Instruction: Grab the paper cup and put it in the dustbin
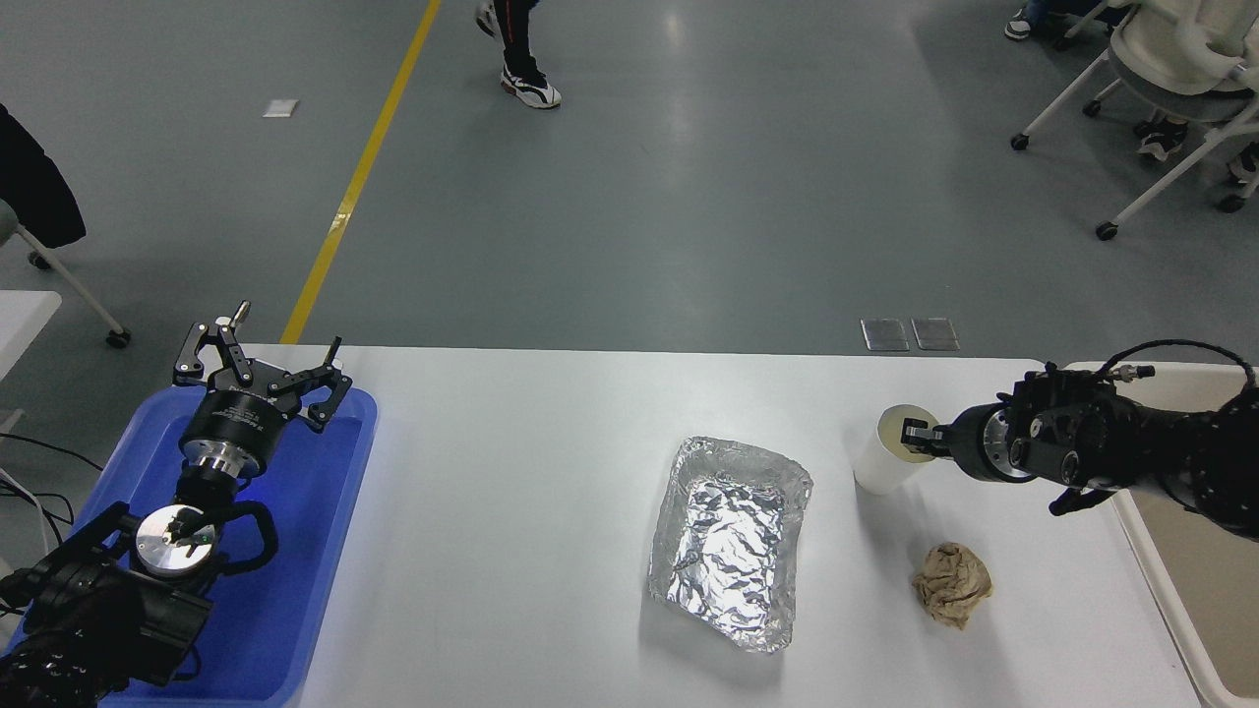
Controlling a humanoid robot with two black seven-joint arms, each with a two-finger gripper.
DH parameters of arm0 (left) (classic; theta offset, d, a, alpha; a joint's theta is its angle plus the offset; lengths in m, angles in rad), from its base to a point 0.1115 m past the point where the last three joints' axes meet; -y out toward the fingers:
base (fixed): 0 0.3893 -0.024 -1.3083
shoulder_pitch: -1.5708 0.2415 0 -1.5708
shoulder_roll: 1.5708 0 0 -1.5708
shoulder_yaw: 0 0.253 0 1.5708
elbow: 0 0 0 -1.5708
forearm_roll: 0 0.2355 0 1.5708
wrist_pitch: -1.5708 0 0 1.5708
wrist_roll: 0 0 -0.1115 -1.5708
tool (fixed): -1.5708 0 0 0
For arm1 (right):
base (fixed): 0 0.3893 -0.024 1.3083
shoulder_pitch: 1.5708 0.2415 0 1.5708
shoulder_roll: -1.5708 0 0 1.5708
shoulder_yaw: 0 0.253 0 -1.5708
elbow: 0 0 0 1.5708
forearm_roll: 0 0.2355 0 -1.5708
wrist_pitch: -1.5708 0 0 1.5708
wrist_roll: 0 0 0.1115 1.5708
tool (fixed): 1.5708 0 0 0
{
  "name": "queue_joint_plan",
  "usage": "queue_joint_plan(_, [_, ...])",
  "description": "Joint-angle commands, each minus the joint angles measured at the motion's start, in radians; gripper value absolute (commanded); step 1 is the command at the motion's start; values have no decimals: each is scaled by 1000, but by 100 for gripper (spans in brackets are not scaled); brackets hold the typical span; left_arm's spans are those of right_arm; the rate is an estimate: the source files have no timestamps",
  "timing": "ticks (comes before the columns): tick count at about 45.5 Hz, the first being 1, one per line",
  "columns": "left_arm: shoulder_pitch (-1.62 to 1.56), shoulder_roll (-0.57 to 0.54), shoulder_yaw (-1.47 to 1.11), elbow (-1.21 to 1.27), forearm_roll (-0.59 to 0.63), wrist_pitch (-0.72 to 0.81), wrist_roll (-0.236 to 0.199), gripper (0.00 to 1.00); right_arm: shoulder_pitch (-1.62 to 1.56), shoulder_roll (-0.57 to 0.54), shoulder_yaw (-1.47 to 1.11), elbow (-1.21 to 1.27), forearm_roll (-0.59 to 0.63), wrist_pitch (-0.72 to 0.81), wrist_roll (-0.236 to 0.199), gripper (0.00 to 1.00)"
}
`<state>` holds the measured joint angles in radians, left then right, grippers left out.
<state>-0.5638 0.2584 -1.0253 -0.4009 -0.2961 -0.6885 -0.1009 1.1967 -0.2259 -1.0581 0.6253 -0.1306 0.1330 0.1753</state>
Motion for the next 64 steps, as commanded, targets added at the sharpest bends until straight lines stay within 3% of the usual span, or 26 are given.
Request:
queue_joint_plan(1, [1,1,1,0,0,0,1,100,47,-7,1,1,-3,-1,1,0])
queue_joint_plan(23, [1,1,1,-1,0,0,0,100,394,-182,-6,244,-12,62,1,0])
queue_joint_plan(44, [1,1,1,0,0,0,0,100,718,-352,-20,405,-135,177,1,0])
queue_joint_plan(64, [1,1,1,0,0,0,0,100,801,-391,-28,441,-169,197,0,0])
